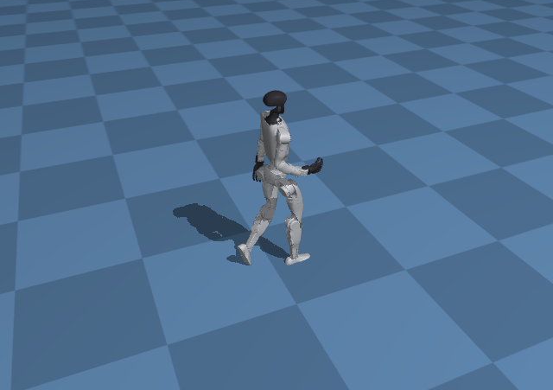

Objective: Walk run

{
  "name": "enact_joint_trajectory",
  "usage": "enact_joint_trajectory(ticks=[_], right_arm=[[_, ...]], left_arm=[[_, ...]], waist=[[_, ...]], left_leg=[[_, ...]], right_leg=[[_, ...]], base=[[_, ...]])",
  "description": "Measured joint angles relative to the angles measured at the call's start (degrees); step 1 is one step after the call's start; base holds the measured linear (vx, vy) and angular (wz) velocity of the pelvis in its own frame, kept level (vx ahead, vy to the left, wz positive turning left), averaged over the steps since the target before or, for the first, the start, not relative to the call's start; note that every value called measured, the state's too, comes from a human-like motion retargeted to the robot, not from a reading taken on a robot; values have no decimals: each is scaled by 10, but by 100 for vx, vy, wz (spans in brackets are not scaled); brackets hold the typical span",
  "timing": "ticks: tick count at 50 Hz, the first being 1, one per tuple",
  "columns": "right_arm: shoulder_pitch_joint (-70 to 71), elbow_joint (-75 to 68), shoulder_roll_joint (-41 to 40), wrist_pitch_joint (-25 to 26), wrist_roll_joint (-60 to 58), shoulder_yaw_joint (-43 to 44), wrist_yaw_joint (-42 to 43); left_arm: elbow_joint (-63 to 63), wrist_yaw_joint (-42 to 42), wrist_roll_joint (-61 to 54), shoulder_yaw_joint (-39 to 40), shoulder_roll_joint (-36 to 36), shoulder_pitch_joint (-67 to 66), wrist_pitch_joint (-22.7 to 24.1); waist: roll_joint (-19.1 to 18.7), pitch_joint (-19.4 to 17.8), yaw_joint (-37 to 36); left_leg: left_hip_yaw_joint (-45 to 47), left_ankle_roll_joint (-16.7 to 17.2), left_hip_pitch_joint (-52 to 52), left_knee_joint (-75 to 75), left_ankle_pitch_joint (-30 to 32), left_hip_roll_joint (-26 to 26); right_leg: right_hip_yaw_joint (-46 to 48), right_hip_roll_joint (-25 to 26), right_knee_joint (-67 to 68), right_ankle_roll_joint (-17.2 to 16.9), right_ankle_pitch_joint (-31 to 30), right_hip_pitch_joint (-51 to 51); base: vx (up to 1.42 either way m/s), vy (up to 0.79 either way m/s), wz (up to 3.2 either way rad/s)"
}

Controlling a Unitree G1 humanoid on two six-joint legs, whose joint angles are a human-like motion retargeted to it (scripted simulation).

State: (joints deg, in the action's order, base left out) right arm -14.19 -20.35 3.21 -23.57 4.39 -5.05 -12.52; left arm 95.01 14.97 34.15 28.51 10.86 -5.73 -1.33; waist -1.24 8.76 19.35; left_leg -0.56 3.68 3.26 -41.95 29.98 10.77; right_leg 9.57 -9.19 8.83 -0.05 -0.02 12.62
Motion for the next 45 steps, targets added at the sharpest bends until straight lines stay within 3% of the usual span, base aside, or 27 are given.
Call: enact_joint_trajectory(ticks=[3, 4, 10, 15, 18, 22, 25, 28, 31, 34, 35, 41, 45], right_arm=[[22, -8, 3, 3, 12, -1, 13], [30, -9, 5, 4, 15, -2, 17], [65, -4, 28, -13, 30, 0, 33], [89, -1, 37, -21, 47, 12, 33], [95, 1, 33, -27, 50, 18, 42], [88, -4, 18, -30, 58, 17, 45], [72, -13, 1, -25, 64, 10, 45], [48, -17, -15, -21, 53, 5, 40], [31, -17, -20, -19, 39, -12, 38], [36, -14, -14, -13, 30, -22, 38], [41, -15, -12, -11, 28, -21, 35], [48, -4, -3, -14, 28, 13, 6], [40, 6, -3, -16, 38, 32, 3]], left_arm=[[-5, 5, 30, -6, -30, -56, 1], [-11, 3, 39, -8, -43, -75, 5], [-19, 4, 86, 5, -104, -157, 28], [6, 31, 93, 25, -130, -179, 5], [13, 54, 97, 24, -135, -175, -2], [3, 75, 122, 22, -137, -165, 7], [-9, 68, 132, 25, -130, -154, 9], [-9, 49, 108, 27, -110, -133, 12], [-4, 36, 61, 30, -84, -96, 17], [-12, 18, 17, 25, -57, -36, 18], [-19, 9, 5, 25, -46, -12, 17], [-107, 1, -35, 15, -5, 119, 47], [-173, 53, -71, -14, 20, 189, 85]], waist=[[12, 1, 2], [20, -1, -10], [42, -17, -95], [30, -45, -137], [31, -56, -152], [45, -56, -165], [56, -43, -184], [61, -19, -180], [44, -5, -154], [23, -15, -138], [7, -13, -142], [-19, -19, -100], [-11, -24, -48]], left_leg=[[60, -71, 72, -67, -102, -28], [79, -81, 95, -74, -129, -31], [93, -87, 215, 50, -245, -6], [164, -99, 237, 302, -261, -40], [139, -82, 245, 424, -302, -4], [164, -92, 232, 443, -324, 1], [180, -120, 218, 412, -312, -5], [174, -139, 194, 402, -272, -2], [150, -157, 171, 375, -291, -19], [125, -164, 125, 371, -323, -24], [119, -162, 114, 375, -331, -39], [49, -159, 50, 389, -359, -24], [-11, -163, 7, 390, -378, 15]], right_leg=[[13, 5, -8, 6, 25, -35], [21, 5, -15, 7, 28, -47], [13, 48, -47, 20, 54, -101], [22, 99, -59, 21, 92, -159], [26, 118, -67, 18, 108, -192], [26, 117, -55, -3, 92, -224], [14, 112, -34, -31, 36, -238], [21, 103, 9, -62, -101, -241], [11, 109, 117, -81, -247, -209], [18, 107, 283, -83, -296, -144], [18, 119, 291, -79, -291, -127], [19, 94, 301, -52, -83, -7], [13, 52, 155, -72, -60, 42]], base=[[63, -37, 64], [59, -32, -21], [58, -29, -39], [58, -26, -1], [65, -22, 10], [81, -17, -3], [98, -12, -43], [96, -10, -4], [107, -7, 30], [79, -4, 33], [73, -5, -8], [69, -5, 89], [69, -14, 153]])
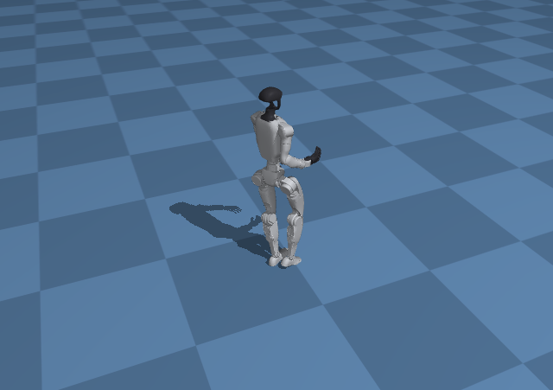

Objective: Walk run

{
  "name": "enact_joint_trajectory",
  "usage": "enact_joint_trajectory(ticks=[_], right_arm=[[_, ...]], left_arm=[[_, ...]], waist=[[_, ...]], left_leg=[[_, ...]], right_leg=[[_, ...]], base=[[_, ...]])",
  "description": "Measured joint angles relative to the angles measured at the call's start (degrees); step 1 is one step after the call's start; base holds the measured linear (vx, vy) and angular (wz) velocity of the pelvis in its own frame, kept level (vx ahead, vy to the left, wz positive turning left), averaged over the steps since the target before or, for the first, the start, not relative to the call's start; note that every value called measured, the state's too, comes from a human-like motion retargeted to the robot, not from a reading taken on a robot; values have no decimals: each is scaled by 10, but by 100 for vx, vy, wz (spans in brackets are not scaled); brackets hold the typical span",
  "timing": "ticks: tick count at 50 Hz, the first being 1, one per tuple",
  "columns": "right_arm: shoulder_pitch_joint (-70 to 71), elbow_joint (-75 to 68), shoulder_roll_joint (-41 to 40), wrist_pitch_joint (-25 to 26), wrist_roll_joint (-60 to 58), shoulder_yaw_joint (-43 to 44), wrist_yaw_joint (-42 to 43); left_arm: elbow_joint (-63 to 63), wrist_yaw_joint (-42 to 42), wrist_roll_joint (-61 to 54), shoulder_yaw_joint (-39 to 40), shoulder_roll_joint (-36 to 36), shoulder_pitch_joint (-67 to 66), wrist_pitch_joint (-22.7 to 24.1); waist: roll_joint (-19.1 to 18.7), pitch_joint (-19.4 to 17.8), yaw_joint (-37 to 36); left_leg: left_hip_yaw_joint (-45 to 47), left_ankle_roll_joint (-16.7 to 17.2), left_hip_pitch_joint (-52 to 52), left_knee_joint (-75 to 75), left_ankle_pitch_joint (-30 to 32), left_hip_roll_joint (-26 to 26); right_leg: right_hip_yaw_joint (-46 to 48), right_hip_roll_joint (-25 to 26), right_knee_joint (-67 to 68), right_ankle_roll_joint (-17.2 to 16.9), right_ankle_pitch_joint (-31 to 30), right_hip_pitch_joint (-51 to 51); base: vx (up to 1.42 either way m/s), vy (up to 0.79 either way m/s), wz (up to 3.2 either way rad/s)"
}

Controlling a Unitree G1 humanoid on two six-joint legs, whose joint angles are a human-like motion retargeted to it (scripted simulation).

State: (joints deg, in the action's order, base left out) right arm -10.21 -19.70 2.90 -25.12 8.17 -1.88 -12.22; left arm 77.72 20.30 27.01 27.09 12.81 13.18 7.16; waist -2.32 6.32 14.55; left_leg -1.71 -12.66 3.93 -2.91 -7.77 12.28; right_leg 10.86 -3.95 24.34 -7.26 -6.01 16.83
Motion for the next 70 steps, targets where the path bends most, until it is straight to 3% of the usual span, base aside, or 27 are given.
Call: enact_joint_trajectory(ticks=[5, 8, 10, 13, 15, 18, 20, 22, 23, 24, 27, 31, 37, 42, 44, 45, 47, 49, 52, 55, 60, 63, 65, 68, 70], right_arm=[[-23, 6, -17, 2, 8, 9, 23], [-34, 7, -26, 2, 14, 8, 35], [-40, 8, -30, 3, 20, 7, 34], [-46, 8, -32, 12, 18, 13, 20], [-56, 12, -31, 16, 7, 21, 14], [-63, 14, -29, 20, -5, 25, 20], [-58, 14, -25, 29, -5, 30, 28], [-48, 15, -21, 33, -11, 19, 36], [-45, 17, -19, 32, -12, 14, 40], [-36, 17, -18, 30, -13, 11, 44], [-5, 14, -16, 28, -6, 16, 47], [21, 20, -6, 18, 11, 15, 36], [48, 23, 10, 11, 25, 31, 22], [42, 16, 6, 3, 20, 44, 32], [32, 10, -2, 2, 24, 43, 37], [26, 6, -7, 3, 27, 41, 39], [9, -1, -15, 5, 34, 29, 44], [-9, -9, -25, 8, 36, 22, 43], [-29, -20, -39, 13, 30, -1, 39], [-30, -20, -33, 16, 23, -32, 45], [-13, -14, -22, 13, 9, -24, 2], [-13, -2, -12, 7, 7, -16, -11], [-13, 2, -8, 6, 7, -13, -16], [-17, 2, -10, 6, 8, -13, -10], [-21, 1, -17, 6, 9, -13, 0]], left_arm=[[-51, 23, -20, -32, 28, 51, 42], [-61, 7, -10, -43, 35, 55, 58], [-57, -11, 5, -42, 32, 47, 63], [-23, -31, 31, -37, 13, 20, 57], [16, -32, 57, -31, -4, -7, 41], [68, -20, 124, -19, -31, -67, 4], [91, -38, 163, -21, -55, -117, -11], [119, -71, 180, -14, -66, -162, -15], [129, -78, 186, -9, -69, -180, -16], [140, -81, 190, -5, -73, -203, -21], [159, -78, 195, 10, -91, -269, -41], [178, -71, 189, 52, -110, -334, -52], [197, -66, 162, 81, -124, -380, -78], [197, -59, 165, 96, -132, -366, -82], [191, -48, 170, 103, -135, -352, -70], [185, -40, 171, 105, -135, -343, -64], [168, -33, 167, 110, -136, -331, -57], [152, -37, 158, 111, -132, -317, -53], [147, -45, 118, 103, -112, -280, -52], [153, -46, 77, 78, -79, -216, -58], [128, -84, 68, 43, -22, -96, -50], [84, -90, 71, 14, -3, -42, -16], [51, -77, 68, 0, 9, -11, 5], [10, -52, 55, -13, 24, 24, 33], [-10, -40, 48, -14, 30, 39, 48]], waist=[[18, -14, 25], [17, -13, 15], [17, -12, 13], [4, -4, 36], [-12, 3, 70], [-29, 13, 76], [-24, 11, 64], [1, 16, 53], [13, 19, 46], [22, 20, 47], [39, 19, 36], [60, 10, -15], [42, -18, -78], [42, -23, -106], [46, -21, -113], [49, -19, -121], [56, -12, -139], [65, 4, -146], [61, 26, -117], [44, 6, -101], [12, 3, -90], [-3, 1, -35], [0, -1, -4], [12, -6, 19], [15, -11, 27]], left_leg=[[-29, 1, -71, -1, -32, 24], [-19, 8, -102, 0, -47, 19], [-15, 8, -118, -6, -52, 21], [-16, 28, -132, -26, -28, 11], [-32, 57, -138, -55, 14, -5], [-16, 129, -123, -132, 166, -25], [7, 188, -93, -220, 270, -34], [48, 218, -46, -319, 331, -25], [62, 218, -29, -350, 354, -19], [64, 200, -1, -390, 337, -15], [79, 136, 87, -467, 245, -25], [106, 98, 177, -418, 167, -37], [130, 99, 230, -138, 130, -80], [107, 125, 247, 67, 74, -41], [117, 116, 244, 57, 75, -42], [107, 98, 244, 34, 84, -43], [144, 98, 229, 6, 96, -58], [128, 72, 215, -7, 126, -49], [112, 40, 202, -44, 94, -57], [104, 28, 142, -44, 58, -63], [92, 33, 80, -19, 29, -78], [43, 30, 45, -4, 16, -59], [30, 28, 22, 2, 5, -39], [19, 25, -19, 2, -19, -13], [10, 27, -45, 2, -33, -8]], right_leg=[[19, -22, -178, 33, 45, 44], [18, -2, -253, 1, 56, 74], [33, 2, -257, 5, 61, 80], [43, 3, -211, 63, 50, 74], [71, -4, -206, 78, -1, 58], [-6, 17, -182, 101, 11, 39], [-26, 9, -167, 111, 27, 18], [23, -13, -167, 126, 41, -10], [26, -17, -169, 131, 48, -21], [15, -16, -171, 135, 58, -34], [4, -18, -182, 133, 82, -72], [-5, -1, -199, 142, 103, -113], [-17, 57, -210, 143, 152, -185], [-16, 75, -213, 127, 177, -243], [-17, 76, -205, 112, 167, -261], [-22, 76, -197, 102, 157, -269], [-35, 70, -175, 81, 108, -283], [-34, 57, -141, 60, 11, -283], [-20, 45, -31, 31, -157, -248], [-1, 33, 154, 18, -240, -183], [-22, 54, 200, 29, -100, -68], [11, 26, 143, 15, -8, -13], [-3, 11, 67, -11, 2, 17], [-9, -24, -58, 10, 11, 46], [-37, -23, -124, 32, 41, 64]], base=[[68, -24, 88], [73, -29, 9], [71, -29, 5], [93, -39, 79], [94, -40, 148], [94, -45, 44], [95, -41, -26], [78, -37, -65], [86, -41, -49], [88, -40, -8], [70, -28, -13], [70, -27, -79], [75, -21, -48], [80, -17, -15], [91, -15, -13], [120, -13, -62], [125, -11, -87], [116, -8, -39], [112, -11, 16], [93, -8, -4], [70, -7, 5], [69, -9, 136], [75, -19, 112], [73, -26, 58], [70, -29, 34]])
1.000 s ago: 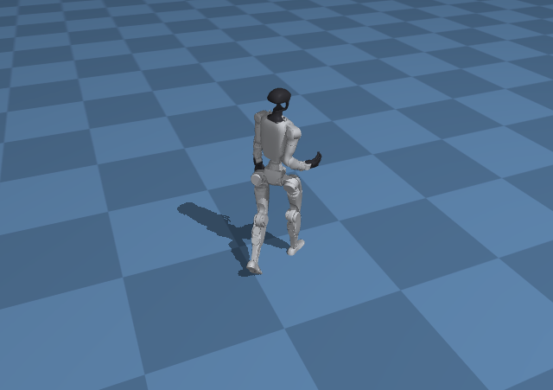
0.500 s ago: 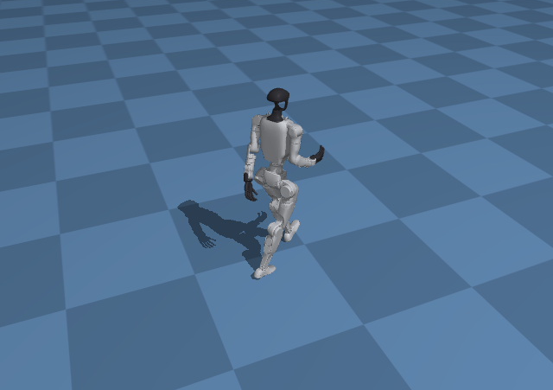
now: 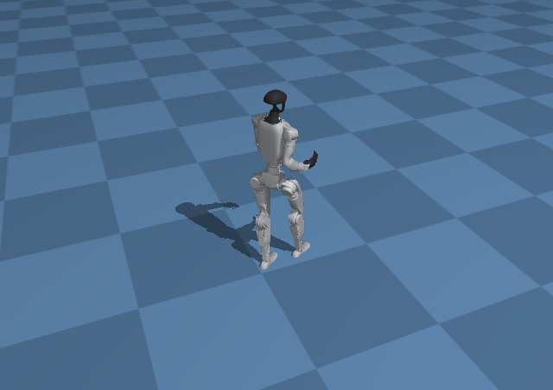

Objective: Walk run

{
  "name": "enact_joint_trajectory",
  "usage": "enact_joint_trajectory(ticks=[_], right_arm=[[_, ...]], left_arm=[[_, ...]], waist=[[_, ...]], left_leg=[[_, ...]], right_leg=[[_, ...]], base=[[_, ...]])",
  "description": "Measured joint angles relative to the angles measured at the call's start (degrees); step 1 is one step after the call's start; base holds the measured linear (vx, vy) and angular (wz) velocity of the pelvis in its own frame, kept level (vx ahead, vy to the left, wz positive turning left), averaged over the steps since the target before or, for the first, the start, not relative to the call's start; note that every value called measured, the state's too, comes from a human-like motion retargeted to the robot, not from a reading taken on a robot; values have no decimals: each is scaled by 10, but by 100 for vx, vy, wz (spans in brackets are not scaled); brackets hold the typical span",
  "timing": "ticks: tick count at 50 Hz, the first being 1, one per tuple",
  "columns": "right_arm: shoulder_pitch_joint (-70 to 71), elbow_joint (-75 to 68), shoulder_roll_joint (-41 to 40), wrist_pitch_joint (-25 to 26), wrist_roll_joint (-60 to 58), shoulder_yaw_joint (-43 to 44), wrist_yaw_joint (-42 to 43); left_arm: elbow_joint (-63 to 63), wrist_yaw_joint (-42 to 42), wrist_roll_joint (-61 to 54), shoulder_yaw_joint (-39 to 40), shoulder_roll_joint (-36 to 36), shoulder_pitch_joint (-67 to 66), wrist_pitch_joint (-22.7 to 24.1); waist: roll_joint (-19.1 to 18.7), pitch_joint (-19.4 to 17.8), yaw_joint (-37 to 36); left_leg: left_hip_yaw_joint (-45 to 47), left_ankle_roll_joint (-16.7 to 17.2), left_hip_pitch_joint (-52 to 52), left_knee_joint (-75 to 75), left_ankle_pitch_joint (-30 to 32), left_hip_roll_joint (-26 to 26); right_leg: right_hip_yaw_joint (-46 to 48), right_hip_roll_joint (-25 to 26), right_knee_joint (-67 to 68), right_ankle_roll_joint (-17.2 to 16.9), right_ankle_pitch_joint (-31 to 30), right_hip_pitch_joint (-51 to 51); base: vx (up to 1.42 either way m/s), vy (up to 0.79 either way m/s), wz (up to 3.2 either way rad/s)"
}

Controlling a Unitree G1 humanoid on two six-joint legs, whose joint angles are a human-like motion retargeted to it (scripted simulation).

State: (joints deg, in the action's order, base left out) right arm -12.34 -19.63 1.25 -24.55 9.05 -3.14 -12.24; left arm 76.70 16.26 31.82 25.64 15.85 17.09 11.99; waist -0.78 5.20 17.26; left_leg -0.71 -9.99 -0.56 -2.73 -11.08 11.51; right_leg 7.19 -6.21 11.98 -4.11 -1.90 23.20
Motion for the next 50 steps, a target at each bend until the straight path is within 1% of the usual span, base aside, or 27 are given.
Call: enact_joint_trajectory(ticks=[3, 5, 7, 8, 10, 12, 13, 15, 17, 18, 19, 20, 22, 25, 27, 29, 32, 35, 37, 38, 40, 42, 43, 45, 47, 48, 50], right_arm=[[-14, 1, -12, 1, 4, 0, 15], [-22, 2, -16, 2, 11, 0, 16], [-23, -2, -20, 7, 20, 2, 12], [-24, -4, -21, 11, 24, 5, 7], [-28, -6, -21, 16, 23, 11, 0], [-37, -7, -17, 15, 22, 5, 2], [-41, -9, -16, 15, 25, 1, 5], [-37, -15, -14, 22, 36, 0, 7], [-20, -23, -6, 29, 42, -8, 2], [-13, -23, 0, 28, 41, -14, 1], [-5, -24, 3, 25, 40, -16, 2], [4, -25, 6, 20, 39, -18, 6], [20, -26, 11, 13, 42, -13, 5], [43, -22, 19, 4, 56, -12, -9], [54, -16, 28, -2, 68, -11, -18], [66, -12, 37, -6, 79, -8, -27], [84, -12, 51, -7, 86, 1, -37], [85, -14, 59, -12, 81, 7, -37], [80, -18, 54, -14, 74, 12, -32], [74, -20, 49, -14, 72, 14, -31], [60, -23, 36, -13, 70, 15, -26], [42, -27, 19, -11, 73, 11, -18], [32, -29, 12, -9, 75, 8, -14], [16, -32, -2, -5, 77, 5, -15], [3, -37, -9, 0, 71, -2, -23], [-2, -40, -11, 2, 68, -13, -25], [-1, -41, -9, 4, 61, -37, -21]], left_arm=[[-22, -2, -16, 2, -2, 11, 20], [-25, -10, -27, 4, -8, 7, 29], [-17, -16, -31, 4, -15, -5, 36], [-6, -17, -28, 5, -21, -15, 38], [24, -11, -12, 4, -31, -37, 36], [63, -5, 17, 4, -37, -71, 29], [84, -8, 35, 4, -42, -90, 24], [124, -39, 54, -1, -56, -130, 13], [168, -85, 37, 3, -68, -165, 0], [187, -99, 25, 12, -74, -182, -8], [199, -104, 15, 23, -80, -201, -15], [207, -106, 6, 35, -87, -220, -22], [206, -85, 1, 52, -106, -261, -32], [200, -41, 23, 75, -126, -314, -52], [204, -18, 46, 72, -130, -340, -64], [207, -15, 74, 62, -134, -358, -76], [207, -41, 122, 47, -141, -371, -100], [207, -66, 159, 50, -152, -371, -106], [206, -62, 165, 58, -156, -361, -94], [205, -57, 161, 60, -156, -356, -86], [197, -46, 140, 62, -156, -341, -75], [184, -49, 116, 65, -153, -325, -68], [176, -56, 108, 69, -150, -318, -63], [166, -78, 88, 74, -141, -303, -48], [166, -104, 51, 71, -127, -284, -39], [168, -112, 30, 69, -116, -273, -37], [171, -117, -3, 70, -93, -243, -39]], waist=[[-9, -3, 4], [-12, -1, -4], [-13, 2, 5], [-17, 6, 13], [-25, 12, 42], [-29, 21, 55], [-32, 22, 51], [-29, 17, 43], [-5, 18, 31], [10, 22, 21], [20, 25, 19], [26, 26, 20], [32, 25, 19], [55, 22, -22], [60, 17, -41], [56, 8, -61], [36, -6, -83], [30, -14, -105], [30, -15, -116], [30, -15, -117], [28, -15, -121], [33, -7, -138], [35, -3, -148], [44, 9, -169], [50, 27, -158], [46, 30, -147], [29, 26, -134]], left_leg=[[-2, 8, -36, -3, -21, -10], [9, 16, -53, -6, -28, -15], [7, 24, -64, -17, -23, -15], [5, 32, -67, -26, -12, -19], [-4, 53, -75, -50, 26, -32], [-2, 78, -78, -93, 100, -39], [-1, 90, -75, -124, 156, -42], [-1, 113, -49, -218, 269, -45], [34, 107, 5, -337, 343, -37], [59, 85, 29, -381, 379, -30], [71, 72, 54, -417, 371, -29], [75, 64, 79, -448, 341, -32], [78, 58, 126, -478, 276, -37], [110, 40, 200, -468, 196, -44], [124, 39, 233, -406, 159, -51], [137, 45, 253, -315, 139, -61], [132, 51, 273, -163, 143, -73], [68, 56, 293, -30, 115, -46], [24, 99, 293, 42, 105, -28], [26, 115, 291, 58, 102, -25], [55, 121, 284, 44, 103, -31], [95, 85, 276, 8, 98, -41], [127, 90, 265, 2, 112, -51], [90, 79, 249, -7, 148, -42], [91, 37, 242, -34, 137, -39], [78, 32, 237, -46, 126, -46], [86, 24, 211, -58, 102, -67]], right_leg=[[5, 9, -108, 10, 22, 32], [66, 5, -133, -8, 25, 38], [79, 4, -106, 9, 31, 38], [111, -4, -80, 30, 29, 33], [128, -7, -66, 43, -16, 23], [92, 3, -62, 52, -47, -1], [13, 25, -51, 65, -36, -7], [-17, 18, -35, 66, -26, -25], [44, -9, -35, 77, -11, -61], [61, -15, -39, 85, -5, -77], [47, -11, -42, 90, 5, -89], [17, -2, -45, 92, 16, -98], [35, -3, -55, 88, 25, -124], [21, 6, -73, 94, 36, -156], [19, 20, -80, 100, 45, -175], [9, 42, -87, 104, 58, -197], [-1, 79, -89, 107, 84, -230], [-19, 98, -88, 109, 110, -266], [-28, 105, -86, 105, 123, -288], [-27, 108, -84, 101, 124, -299], [-25, 114, -74, 86, 116, -317], [-34, 110, -57, 61, 86, -326], [-40, 111, -47, 48, 58, -331], [-43, 100, -16, 16, -28, -333], [-41, 86, 45, -32, -137, -316], [-60, 94, 93, -54, -181, -301], [-69, 113, 202, -83, -256, -259]], base=[[72, -34, 14], [80, -44, -18], [76, -44, 27], [77, -44, 74], [87, -51, 107], [94, -61, 41], [100, -69, -13], [87, -56, -31], [76, -47, -89], [75, -45, -98], [76, -43, -65], [75, -42, -11], [69, -40, -19], [70, -41, -106], [68, -35, -89], [74, -31, -72], [75, -24, -56], [83, -21, -58], [82, -18, -41], [94, -18, -17], [93, -17, -16], [100, -16, -60], [114, -15, -87], [107, -12, -85], [110, -9, -28], [114, -8, -17], [91, -5, -34]])
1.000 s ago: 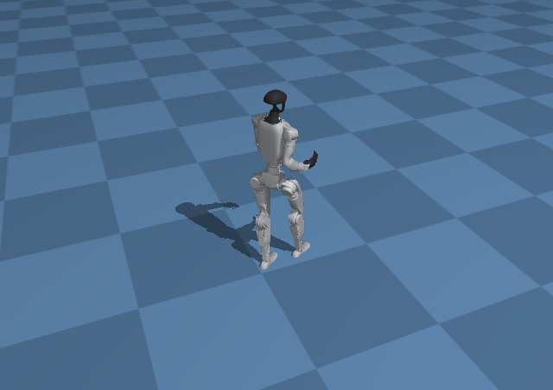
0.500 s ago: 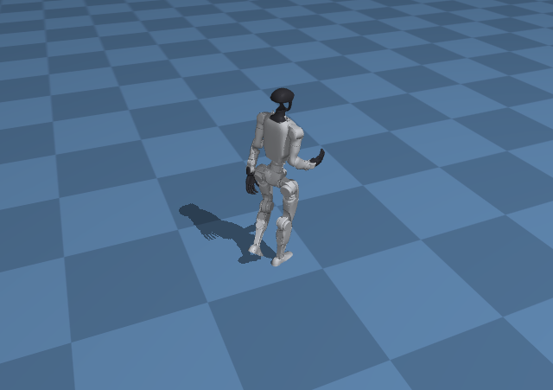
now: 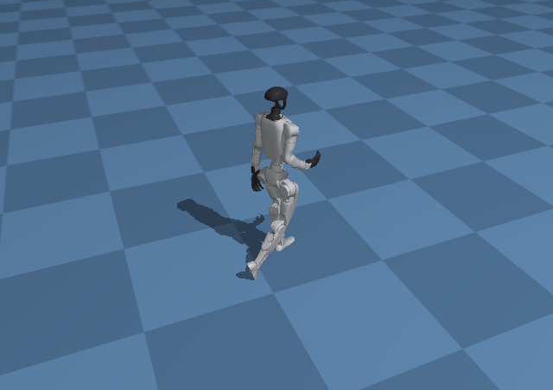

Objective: Walk run

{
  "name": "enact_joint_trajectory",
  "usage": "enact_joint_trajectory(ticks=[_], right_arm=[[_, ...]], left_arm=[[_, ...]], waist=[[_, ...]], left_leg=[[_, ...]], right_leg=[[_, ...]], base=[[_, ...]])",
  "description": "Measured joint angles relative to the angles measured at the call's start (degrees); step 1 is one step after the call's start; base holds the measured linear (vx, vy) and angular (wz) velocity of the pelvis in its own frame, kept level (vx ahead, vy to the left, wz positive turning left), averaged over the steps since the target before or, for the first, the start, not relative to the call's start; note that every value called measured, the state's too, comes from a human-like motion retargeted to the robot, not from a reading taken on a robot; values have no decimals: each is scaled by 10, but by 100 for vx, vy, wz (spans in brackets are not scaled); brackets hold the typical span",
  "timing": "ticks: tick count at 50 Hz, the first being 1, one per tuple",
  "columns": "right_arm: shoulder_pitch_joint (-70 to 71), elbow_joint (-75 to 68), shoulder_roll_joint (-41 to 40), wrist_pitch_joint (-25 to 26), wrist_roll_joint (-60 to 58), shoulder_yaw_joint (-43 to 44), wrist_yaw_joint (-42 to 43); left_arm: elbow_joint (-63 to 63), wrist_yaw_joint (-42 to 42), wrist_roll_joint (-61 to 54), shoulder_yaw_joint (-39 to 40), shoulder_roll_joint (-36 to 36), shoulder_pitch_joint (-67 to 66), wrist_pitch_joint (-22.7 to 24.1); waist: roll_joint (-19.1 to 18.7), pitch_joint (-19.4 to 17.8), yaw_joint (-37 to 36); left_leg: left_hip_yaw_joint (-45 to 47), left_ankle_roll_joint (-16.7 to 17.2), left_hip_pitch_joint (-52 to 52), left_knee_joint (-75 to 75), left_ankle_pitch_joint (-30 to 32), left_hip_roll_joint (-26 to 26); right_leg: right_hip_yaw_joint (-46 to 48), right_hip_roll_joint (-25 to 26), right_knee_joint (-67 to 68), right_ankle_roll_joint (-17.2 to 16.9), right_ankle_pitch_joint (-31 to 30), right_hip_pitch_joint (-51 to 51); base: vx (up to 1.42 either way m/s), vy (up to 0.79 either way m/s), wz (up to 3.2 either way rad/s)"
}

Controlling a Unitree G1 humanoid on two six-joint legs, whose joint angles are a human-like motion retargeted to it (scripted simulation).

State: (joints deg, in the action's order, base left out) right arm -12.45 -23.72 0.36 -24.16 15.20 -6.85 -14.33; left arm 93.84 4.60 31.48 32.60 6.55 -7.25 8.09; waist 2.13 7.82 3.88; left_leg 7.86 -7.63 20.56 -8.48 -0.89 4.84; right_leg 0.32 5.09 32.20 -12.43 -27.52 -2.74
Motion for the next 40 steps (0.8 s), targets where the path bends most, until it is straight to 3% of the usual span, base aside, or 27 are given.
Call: enact_joint_trajectory(ticks=[2, 5, 8, 10, 12, 15, 18, 20, 22, 25, 27, 30, 32, 34, 35, 37, 40], right_arm=[[13, 1, 8, 2, -6, -5, -4], [30, 4, 15, 5, -17, 7, -26], [29, 18, 16, 1, -24, 28, -38], [25, 28, 17, -1, -23, 37, -39], [20, 34, 16, 0, -21, 43, -36], [16, 35, 8, 4, -22, 49, -24], [6, 36, -1, 7, -26, 54, -7], [1, 37, -6, 9, -28, 55, -1], [-1, 35, -11, 13, -24, 55, -2], [-1, 31, -18, 24, -22, 59, -11], [-7, 32, -21, 26, -28, 61, -13], [-13, 29, -23, 29, -25, 61, -7], [-5, 25, -18, 37, -14, 59, -4], [7, 25, -10, 38, -10, 50, -2], [14, 26, -6, 36, -10, 46, 0], [34, 24, -2, 36, -10, 51, 5], [61, 28, 7, 35, -15, 56, 4]], left_arm=[[-6, 4, -15, 1, 17, 35, -7], [-25, 27, -26, 2, 44, 85, -7], [-58, 49, -34, -18, 66, 131, 12], [-84, 61, -41, -35, 77, 158, 26], [-110, 74, -42, -47, 86, 182, 39], [-145, 96, -43, -59, 96, 210, 55], [-167, 106, -44, -68, 96, 223, 68], [-176, 109, -46, -71, 90, 221, 74], [-176, 112, -40, -71, 81, 207, 79], [-157, 126, -12, -74, 68, 171, 83], [-129, 140, 27, -82, 63, 138, 75], [-81, 128, 125, -81, 47, 84, 43], [-45, 75, 171, -76, 30, 50, 8], [-7, 40, 186, -66, 22, 22, -20], [7, 35, 192, -59, 19, 8, -30], [14, 60, 195, -50, 9, -25, -43], [8, 105, 194, -19, -16, -72, -55]], waist=[[-18, 1, -2], [-38, 4, 2], [-60, 4, 47], [-63, 5, 73], [-55, 2, 91], [-37, -10, 108], [-38, -18, 117], [-41, -20, 118], [-38, -18, 114], [-39, -13, 140], [-46, -9, 171], [-54, -7, 174], [-37, -10, 163], [-11, -5, 153], [1, -3, 144], [7, -3, 150], [26, -6, 122]], left_leg=[[4, -5, -38, 11, -24, -6], [6, -1, -78, 29, -40, -13], [-41, -1, -111, 45, -49, -1], [-66, -2, -130, 51, -59, 15], [-78, -5, -153, 54, -71, 35], [-91, -8, -195, 56, -93, 59], [-103, -4, -234, 56, -115, 56], [-99, 1, -252, 54, -126, 49], [-91, 5, -265, 45, -131, 49], [-98, 24, -279, 21, -104, 45], [-110, 50, -286, -11, -45, 31], [-115, 98, -271, -104, 116, 15], [-102, 119, -229, -212, 207, 20], [-68, 98, -176, -318, 262, 33], [-54, 80, -150, -358, 272, 41], [-47, 58, -100, -414, 192, 31], [-12, 38, -32, -424, 122, 26]], right_leg=[[24, -6, 77, -10, -14, 44], [51, -19, 117, 41, 82, 110], [93, -45, 95, 57, 173, 168], [121, -74, 41, 59, 216, 201], [109, -88, -45, 51, 216, 225], [125, -127, -163, 68, 231, 250], [125, -124, -266, 97, 271, 282], [88, -106, -324, 83, 275, 299], [114, -112, -325, 74, 273, 305], [150, -123, -268, 119, 244, 301], [153, -124, -261, 116, 194, 280], [27, -90, -229, 143, 222, 262], [71, -115, -222, 148, 243, 228], [127, -140, -230, 155, 256, 193], [112, -136, -235, 159, 266, 179], [91, -124, -246, 161, 282, 153], [108, -123, -267, 164, 291, 115]], base=[[74, 1, -53], [86, -1, -13], [71, -2, 117], [73, -11, 119], [68, -20, 94], [61, -23, 62], [79, -37, 43], [76, -42, 12], [74, -46, -6], [71, -44, 68], [96, -65, 108], [87, -60, 24], [81, -52, -26], [82, -57, -57], [75, -51, -27], [61, -39, 18], [64, -39, -62]])
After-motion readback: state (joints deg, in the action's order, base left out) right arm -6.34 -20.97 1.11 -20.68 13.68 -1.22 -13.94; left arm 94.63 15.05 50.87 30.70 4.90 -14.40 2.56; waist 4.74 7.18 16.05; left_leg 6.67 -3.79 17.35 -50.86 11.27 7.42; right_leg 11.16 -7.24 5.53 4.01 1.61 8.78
